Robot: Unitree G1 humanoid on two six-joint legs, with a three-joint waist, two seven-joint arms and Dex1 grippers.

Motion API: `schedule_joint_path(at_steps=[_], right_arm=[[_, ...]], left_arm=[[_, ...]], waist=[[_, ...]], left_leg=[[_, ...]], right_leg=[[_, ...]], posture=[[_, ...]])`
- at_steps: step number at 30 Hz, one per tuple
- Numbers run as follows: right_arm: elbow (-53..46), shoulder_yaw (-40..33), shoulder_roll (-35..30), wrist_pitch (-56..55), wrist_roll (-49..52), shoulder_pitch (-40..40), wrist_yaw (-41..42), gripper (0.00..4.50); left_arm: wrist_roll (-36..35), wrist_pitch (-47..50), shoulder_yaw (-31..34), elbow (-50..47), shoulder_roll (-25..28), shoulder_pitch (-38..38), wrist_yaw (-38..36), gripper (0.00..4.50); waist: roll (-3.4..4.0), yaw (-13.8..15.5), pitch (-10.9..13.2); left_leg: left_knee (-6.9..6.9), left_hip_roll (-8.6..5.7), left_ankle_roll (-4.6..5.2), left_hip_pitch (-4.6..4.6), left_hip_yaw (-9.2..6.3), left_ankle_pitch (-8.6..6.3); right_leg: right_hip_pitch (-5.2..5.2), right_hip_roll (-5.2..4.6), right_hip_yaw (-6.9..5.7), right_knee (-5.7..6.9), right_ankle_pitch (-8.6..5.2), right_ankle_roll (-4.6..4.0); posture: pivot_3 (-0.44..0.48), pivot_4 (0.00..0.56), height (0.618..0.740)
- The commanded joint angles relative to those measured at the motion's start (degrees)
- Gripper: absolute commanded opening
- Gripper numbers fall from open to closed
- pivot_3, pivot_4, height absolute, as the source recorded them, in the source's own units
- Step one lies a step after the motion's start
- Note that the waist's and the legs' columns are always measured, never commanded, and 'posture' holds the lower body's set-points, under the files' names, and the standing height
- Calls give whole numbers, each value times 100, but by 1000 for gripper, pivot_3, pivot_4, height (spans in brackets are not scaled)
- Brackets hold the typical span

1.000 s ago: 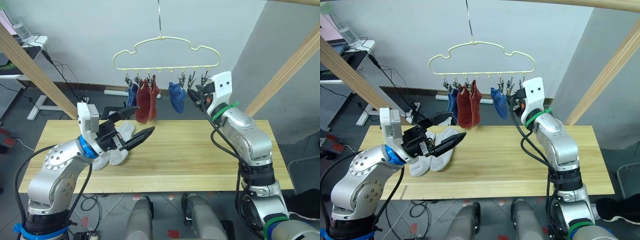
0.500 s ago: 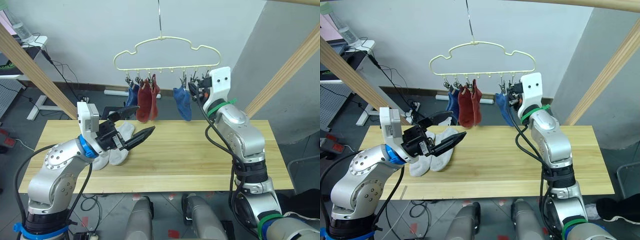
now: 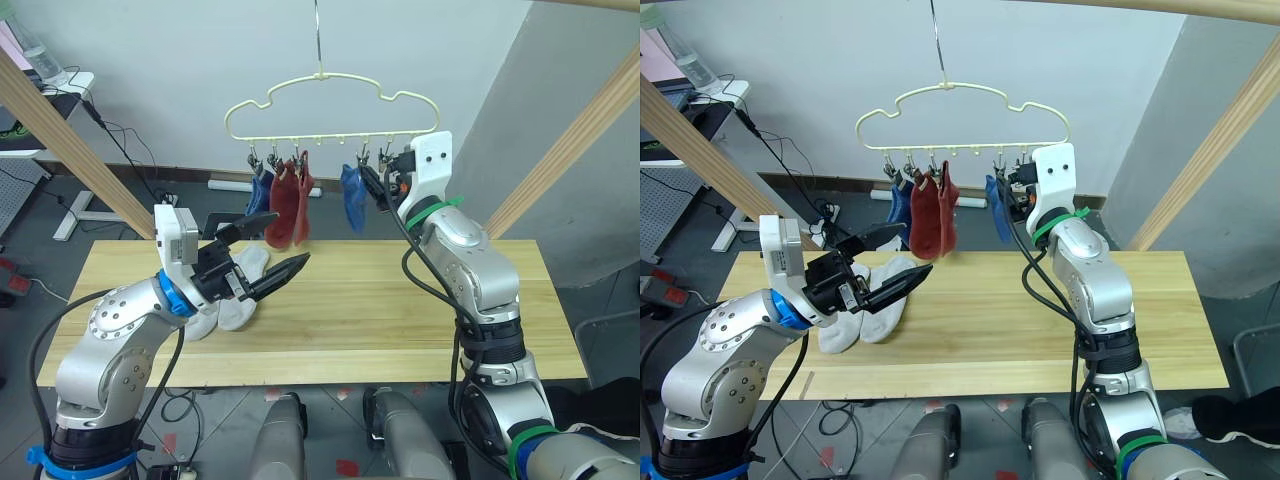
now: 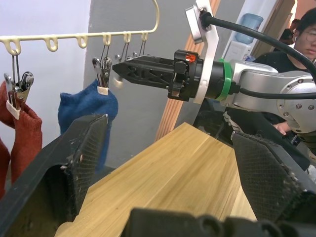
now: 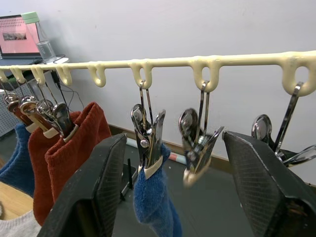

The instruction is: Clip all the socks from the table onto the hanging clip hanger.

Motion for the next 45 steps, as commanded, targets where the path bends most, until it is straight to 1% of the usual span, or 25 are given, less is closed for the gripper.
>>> schedule_joint_path(at_steps=[1, 7, 15, 20, 26, 45], right_arm=[[-132, -16, 88, -138, 89, -181, 59, 3230], [-157, -149, 309, -120, 492, -174, 328, 3230], [-139, -225, 255, -101, 699, -206, 482, 3230], [49, -335, 177, -138, 755, -296, 459, 3230], [88, -458, 304, 3, 980, -346, 397, 3230], [93, -487, 285, 70, 1045, -304, 386, 3230]], left_arm=[[3, -118, 30, -186, 15, 30, -12, 4500], [11, -126, 28, -177, 9, 27, -18, 4500], [18, -133, 31, -210, -4, 52, -2, 4500], [19, -129, 32, -212, -17, 58, 15, 4500], [23, -128, 25, -230, -22, 75, 23, 4500], [27, -111, 27, -253, -12, 87, 28, 4500]], waist=[[0, 0, 0], [0, -1, 0], [0, 6, 0], [0, 6, 0], [0, 5, 0], [0, 5, 0]], left_leg=[[0, 0, 0, 0, -1, 0], [0, 2, 0, 0, -2, 0], [0, 1, 0, 0, -2, 0], [0, 1, 0, 1, -2, 0], [0, 2, 0, 0, -2, 0], [0, 1, 0, 1, -2, 0]], right_leg=[[0, 0, 0, 1, 0, 0], [0, 1, -1, 1, 0, 0], [0, 0, -1, 1, 1, -1], [0, 1, -1, 2, 1, -1], [0, 0, -1, 2, 4, -7], [0, 0, -1, 2, 3, -5]], posture=[[62, 271, 740], [68, 269, 740], [68, 267, 740], [70, 272, 740], [70, 274, 740], [71, 279, 740]])
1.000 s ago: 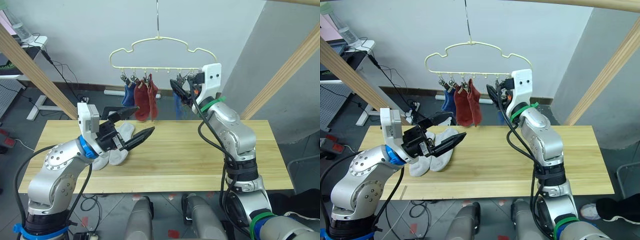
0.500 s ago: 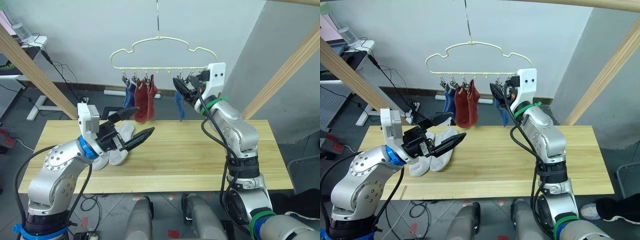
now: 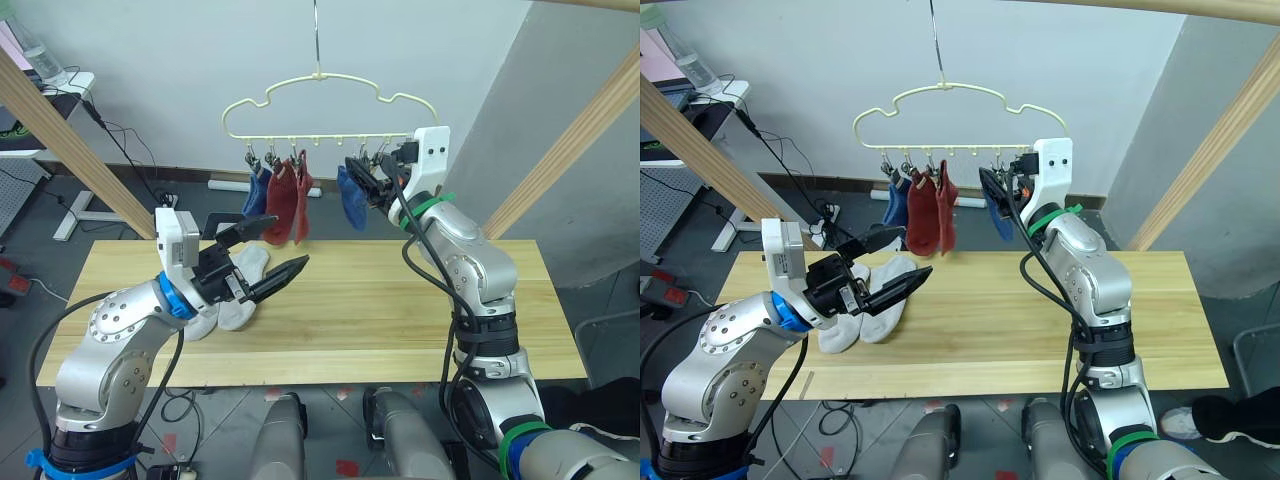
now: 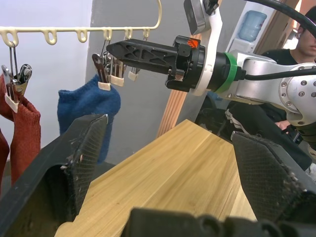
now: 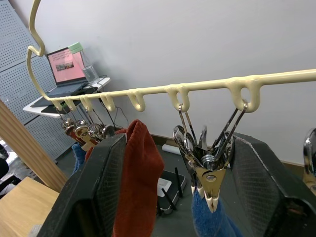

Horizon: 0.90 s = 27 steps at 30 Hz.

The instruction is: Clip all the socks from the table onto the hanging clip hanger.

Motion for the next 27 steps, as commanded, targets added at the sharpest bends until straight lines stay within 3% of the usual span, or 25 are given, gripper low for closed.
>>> schedule_joint_path(at_steps=[1, 5, 18, 21, 27], right_arm=[[-145, -97, 5, -22, 153, -105, 9, 3230], [-125, -112, -3, -12, 134, -123, -9, 2422], [-109, -106, -10, -27, 140, -123, 9, 2422], [-101, -99, -17, -16, 137, -132, 13, 1536], [-91, -92, -27, -26, 120, -139, 7, 1536]], left_arm=[[-31, -110, 26, -246, -6, 14, 21, 4500], [-25, -107, 3, -242, -14, -1, 25, 4500], [-15, -115, -19, -232, -32, -12, 26, 4500], [-18, -111, -13, -231, -33, -16, 29, 4500], [-13, -125, -13, -233, -37, 9, 15, 4500]], waist=[[0, 0, 0], [0, -1, 0], [0, -1, 0], [0, -1, 0], [0, -2, 0]], left_leg=[[0, 0, 0, 0, 0, 0], [0, 0, 0, 0, 0, 0], [0, 0, 0, 0, 0, 0], [0, 0, 0, 0, 0, 0], [0, 0, 0, 0, 0, 0]], right_leg=[[0, 0, 0, 0, 0, 0], [0, 0, 0, 0, 0, 0], [0, 0, 0, 0, -2, 4], [0, 0, 0, 0, -2, 3], [0, 0, 0, 0, -2, 4]], posture=[[69, 280, 740], [67, 280, 740], [69, 280, 740], [70, 280, 740], [69, 277, 740]])
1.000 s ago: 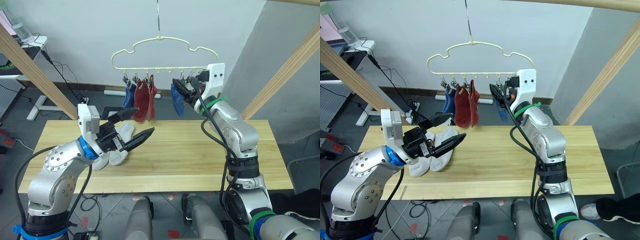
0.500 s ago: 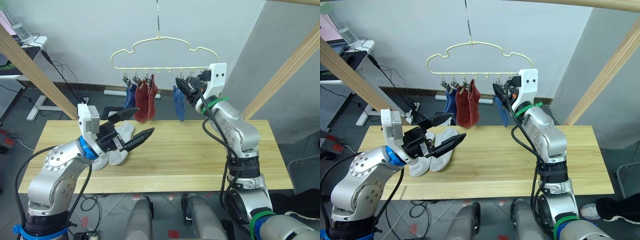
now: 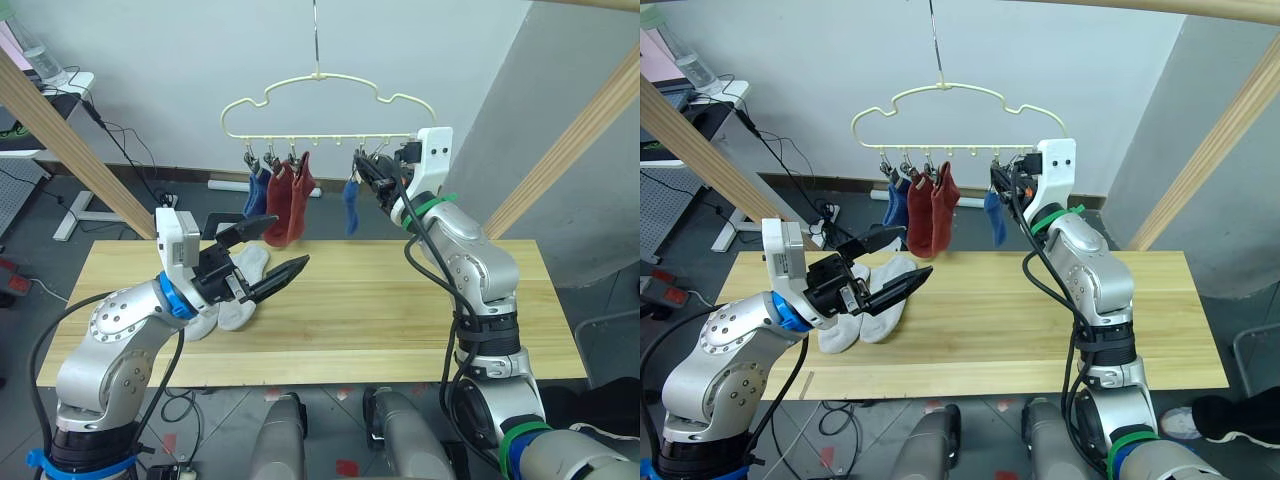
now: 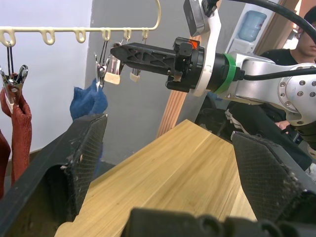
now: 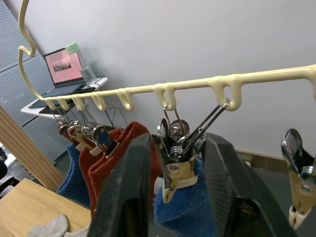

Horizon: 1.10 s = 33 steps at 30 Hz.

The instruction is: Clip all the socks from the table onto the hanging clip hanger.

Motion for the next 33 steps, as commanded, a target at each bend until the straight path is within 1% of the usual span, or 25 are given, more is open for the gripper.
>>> schedule_joint_path(at_steps=[1, 11, 14, 15, 17, 26, 33], right_arm=[[-132, -24, -9, -42, 89, -139, 9, 1536], [-122, -77, 24, -36, 138, -175, -21, 1536], [-129, -67, 17, -39, 134, -168, -11, 988], [-139, -63, 15, -34, 136, -165, -9, 604], [-154, -56, 9, -23, 137, -162, -9, 228], [-172, -58, -54, 18, 117, -169, -4, 228], [-430, -124, -283, 481, 409, -129, 155, 228]], left_arm=[[-22, -127, -8, -230, -29, 12, 11, 4500], [-9, -149, -24, -189, -39, -16, -26, 4500], [-7, -159, -28, -185, -45, -11, -37, 4500], [-7, -162, -29, -188, -48, -4, -40, 4500], [-1, -173, -35, -193, -55, 10, -47, 4500], [97, -297, -97, -171, -73, 75, -69, 4500], [149, -355, -142, -208, -79, 159, -48, 4500]], waist=[[0, 0, 0], [0, 0, 0], [0, 0, 0], [0, 0, 0], [0, -4, 0], [0, -5, 0], [0, -1, 0]], left_leg=[[0, 0, 0, 0, 0, 0], [0, 0, 0, 0, 0, 0], [0, 0, 0, 0, 0, 0], [0, 0, 0, 0, 0, 0], [0, 0, 0, 0, 2, 0], [0, 0, 0, 0, 2, 0], [1, -1, 0, -1, 2, 0]], right_leg=[[0, 0, 0, 0, 0, 0], [0, 0, 0, 0, 0, -1], [0, 0, -1, 0, 1, -1], [0, 0, -1, 0, 1, -1], [0, 0, 0, 0, 3, -5], [-1, 0, 0, 0, 4, -7], [0, 0, 0, 0, 5, -8]], posture=[[69, 277, 740], [66, 272, 740], [65, 269, 740], [64, 268, 740], [65, 267, 740], [63, 261, 740], [61, 265, 740]])
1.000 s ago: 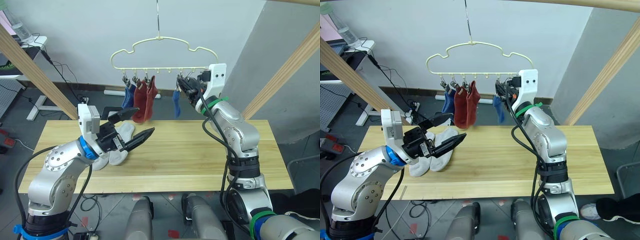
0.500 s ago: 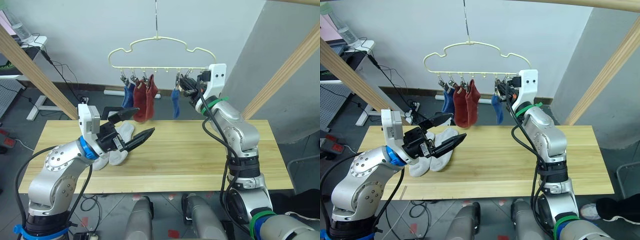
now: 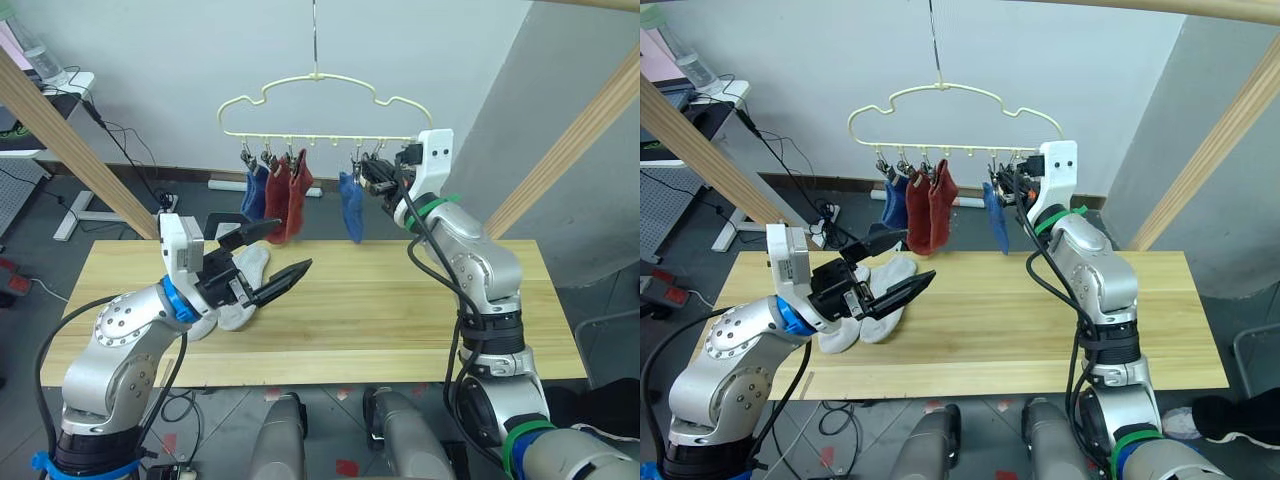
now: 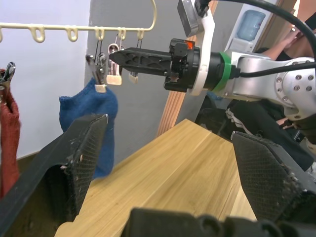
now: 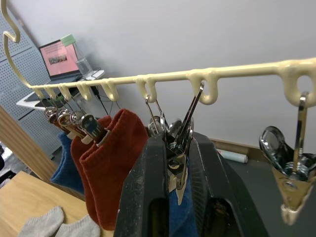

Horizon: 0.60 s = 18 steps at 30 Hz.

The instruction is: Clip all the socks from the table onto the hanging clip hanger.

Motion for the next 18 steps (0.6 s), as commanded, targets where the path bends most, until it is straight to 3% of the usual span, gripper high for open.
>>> schedule_joint_path(at_steps=[1, 10, 18], right_arm=[[-416, -224, -12, 322, 411, -113, 59, 228], [-345, -1649, 13, 2437, 2348, -538, -375, 228], [-272, -1942, -138, 3165, 3064, -780, -563, 228]], left_arm=[[0, -102, -34, -227, -7, 48, -11, 4500], [-315, 524, -44, -348, 53, 223, 241, 4500], [47, 700, 176, 336, 44, 566, 690, 4500]], waist=[[0, -1, 0], [0, -5, 0], [0, -18, 0]], left_leg=[[0, 0, 0, 0, 0, 0], [1, 1, 1, 0, -2, 0], [-1, 1, 2, 0, -2, 0]], right_leg=[[0, 0, -1, 0, 0, 0], [0, 0, -1, 3, 5, -8], [-1, 2, 0, 2, -3, 4]], posture=[[60, 266, 740], [48, 272, 740], [34, 283, 740]])
